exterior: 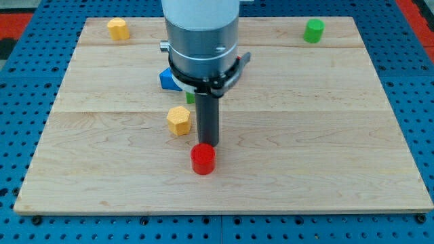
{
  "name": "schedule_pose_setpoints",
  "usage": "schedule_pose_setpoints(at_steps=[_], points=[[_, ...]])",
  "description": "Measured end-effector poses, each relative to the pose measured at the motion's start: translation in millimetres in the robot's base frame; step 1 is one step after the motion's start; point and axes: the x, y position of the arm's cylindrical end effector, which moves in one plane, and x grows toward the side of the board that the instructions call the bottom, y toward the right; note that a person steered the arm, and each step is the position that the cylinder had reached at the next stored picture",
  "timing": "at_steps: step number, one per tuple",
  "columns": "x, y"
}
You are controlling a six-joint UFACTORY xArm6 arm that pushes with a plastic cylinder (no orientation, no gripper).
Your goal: Move the red circle to the left center of the board
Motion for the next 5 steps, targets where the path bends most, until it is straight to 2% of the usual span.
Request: schedule_pose_setpoints(at_steps=[1,2,3,4,5], points=[[11,24],[54,17],[63,-75],[53,-152],[63,-116]])
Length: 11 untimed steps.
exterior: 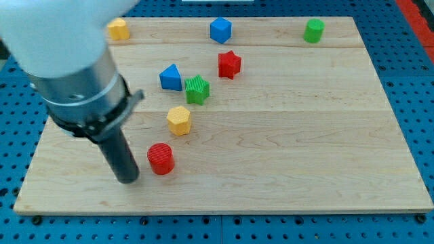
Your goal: Move the red circle to the left center of the board
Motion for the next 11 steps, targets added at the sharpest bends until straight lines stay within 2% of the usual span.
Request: schedule_pose_setpoints(at_steps=[1,2,4,5,6,7,11], points=[[-2,53],[-32,70],[-57,-67],[-100,-96],[-144,-102],[-160,-98],[-160,-61]])
